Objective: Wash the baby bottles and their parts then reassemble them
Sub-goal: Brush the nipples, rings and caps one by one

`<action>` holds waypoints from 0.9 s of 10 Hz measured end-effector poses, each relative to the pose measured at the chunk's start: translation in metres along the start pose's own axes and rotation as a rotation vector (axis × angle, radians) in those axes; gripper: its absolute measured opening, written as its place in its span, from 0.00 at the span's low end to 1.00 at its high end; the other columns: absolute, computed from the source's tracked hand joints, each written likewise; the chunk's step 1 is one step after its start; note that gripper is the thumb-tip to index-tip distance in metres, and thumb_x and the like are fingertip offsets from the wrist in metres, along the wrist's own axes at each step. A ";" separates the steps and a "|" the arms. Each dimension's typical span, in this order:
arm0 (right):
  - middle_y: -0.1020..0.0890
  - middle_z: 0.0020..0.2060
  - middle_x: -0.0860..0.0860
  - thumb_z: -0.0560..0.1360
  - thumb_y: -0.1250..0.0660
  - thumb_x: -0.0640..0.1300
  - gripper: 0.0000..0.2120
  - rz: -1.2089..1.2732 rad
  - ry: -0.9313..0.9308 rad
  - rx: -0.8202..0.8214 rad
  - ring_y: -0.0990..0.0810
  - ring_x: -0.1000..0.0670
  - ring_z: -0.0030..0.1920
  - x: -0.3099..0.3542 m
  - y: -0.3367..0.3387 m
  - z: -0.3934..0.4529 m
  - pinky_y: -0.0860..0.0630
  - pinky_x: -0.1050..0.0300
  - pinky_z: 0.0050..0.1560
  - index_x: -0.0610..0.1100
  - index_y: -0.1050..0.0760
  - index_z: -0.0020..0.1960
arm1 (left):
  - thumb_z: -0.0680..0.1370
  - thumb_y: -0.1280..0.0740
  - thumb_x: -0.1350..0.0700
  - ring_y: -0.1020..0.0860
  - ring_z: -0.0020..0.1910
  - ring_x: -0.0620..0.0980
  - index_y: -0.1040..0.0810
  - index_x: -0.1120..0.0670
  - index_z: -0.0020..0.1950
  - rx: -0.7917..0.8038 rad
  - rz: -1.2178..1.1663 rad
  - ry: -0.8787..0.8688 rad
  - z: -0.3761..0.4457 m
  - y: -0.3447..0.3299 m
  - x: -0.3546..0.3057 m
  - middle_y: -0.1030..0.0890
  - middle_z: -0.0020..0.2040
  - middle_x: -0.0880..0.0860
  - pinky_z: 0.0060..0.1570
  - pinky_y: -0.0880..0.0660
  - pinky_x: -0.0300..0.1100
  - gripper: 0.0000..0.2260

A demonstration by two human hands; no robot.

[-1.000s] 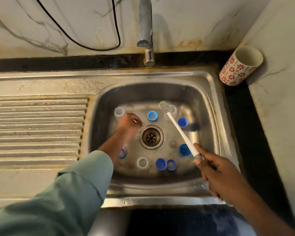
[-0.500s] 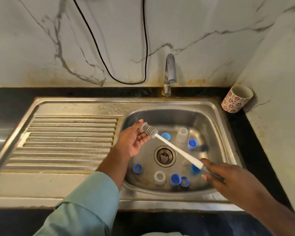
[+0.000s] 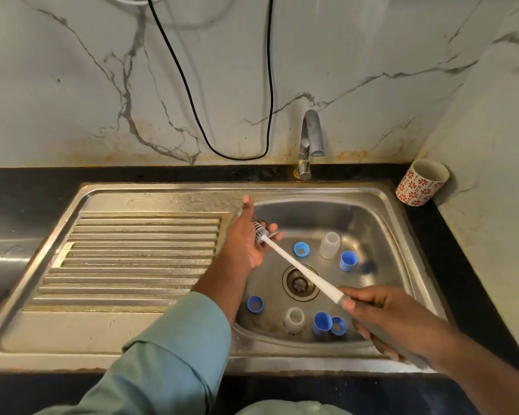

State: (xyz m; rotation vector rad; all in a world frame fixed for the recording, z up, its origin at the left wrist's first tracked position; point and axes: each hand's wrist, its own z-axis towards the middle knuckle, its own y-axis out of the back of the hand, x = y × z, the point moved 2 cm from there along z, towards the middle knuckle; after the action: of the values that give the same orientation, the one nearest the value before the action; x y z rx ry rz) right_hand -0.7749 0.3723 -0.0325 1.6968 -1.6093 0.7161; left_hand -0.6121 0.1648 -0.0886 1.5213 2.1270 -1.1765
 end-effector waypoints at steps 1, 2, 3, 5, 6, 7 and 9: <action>0.26 0.32 0.44 0.77 0.35 0.49 0.12 0.293 -0.094 0.124 0.33 0.51 0.20 0.009 -0.002 -0.002 0.34 0.62 0.19 0.48 0.18 0.56 | 0.74 0.30 0.44 0.19 0.33 0.50 0.27 0.57 0.62 0.076 -0.062 -0.012 0.000 -0.002 -0.005 0.22 0.39 0.55 0.45 0.17 0.54 0.23; 0.20 0.43 0.53 0.82 0.41 0.53 0.20 -0.859 0.162 -0.147 0.23 0.54 0.34 0.007 -0.003 0.008 0.24 0.59 0.34 0.58 0.35 0.74 | 0.78 0.31 0.46 0.17 0.45 0.56 0.25 0.56 0.55 0.073 0.001 0.028 0.005 0.003 -0.012 0.18 0.45 0.56 0.49 0.19 0.59 0.15; 0.24 0.53 0.55 0.83 0.46 0.53 0.28 -1.593 0.292 -0.341 0.24 0.54 0.46 0.006 -0.011 0.033 0.24 0.59 0.42 0.57 0.55 0.79 | 0.80 0.33 0.51 0.18 0.43 0.55 0.25 0.56 0.47 -0.018 0.053 0.065 0.010 0.003 -0.019 0.18 0.42 0.55 0.52 0.20 0.58 0.09; 0.28 0.30 0.47 0.81 0.39 0.47 0.14 0.390 -0.122 0.067 0.34 0.52 0.25 0.011 -0.019 0.033 0.36 0.58 0.23 0.43 0.20 0.60 | 0.79 0.34 0.55 0.17 0.40 0.50 0.25 0.56 0.39 0.268 -0.157 -0.020 0.012 -0.010 -0.036 0.21 0.33 0.52 0.49 0.19 0.53 0.10; 0.23 0.32 0.49 0.81 0.38 0.47 0.12 -0.201 0.115 -0.138 0.29 0.55 0.26 0.012 -0.006 0.036 0.31 0.62 0.26 0.53 0.22 0.62 | 0.79 0.31 0.56 0.17 0.48 0.54 0.23 0.57 0.44 0.166 0.042 -0.032 0.014 -0.010 -0.041 0.19 0.41 0.54 0.53 0.20 0.58 0.06; 0.22 0.39 0.54 0.80 0.38 0.53 0.21 -1.197 0.252 -0.388 0.25 0.55 0.33 -0.002 -0.002 0.051 0.23 0.58 0.32 0.57 0.32 0.72 | 0.78 0.30 0.55 0.19 0.52 0.57 0.23 0.58 0.48 -0.090 0.107 0.001 0.017 -0.007 -0.040 0.19 0.47 0.57 0.58 0.23 0.59 0.07; 0.30 0.29 0.48 0.81 0.39 0.49 0.12 0.357 -0.114 0.088 0.37 0.53 0.24 0.013 -0.023 0.043 0.39 0.60 0.23 0.47 0.19 0.55 | 0.76 0.30 0.47 0.20 0.35 0.51 0.26 0.57 0.39 0.158 -0.070 -0.049 0.017 -0.005 -0.045 0.24 0.32 0.53 0.52 0.19 0.56 0.15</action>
State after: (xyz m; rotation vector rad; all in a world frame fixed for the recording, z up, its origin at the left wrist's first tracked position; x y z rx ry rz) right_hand -0.7538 0.3306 -0.0515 1.5494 -2.0164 0.8861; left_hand -0.6015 0.1217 -0.0691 1.4751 2.1154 -1.4210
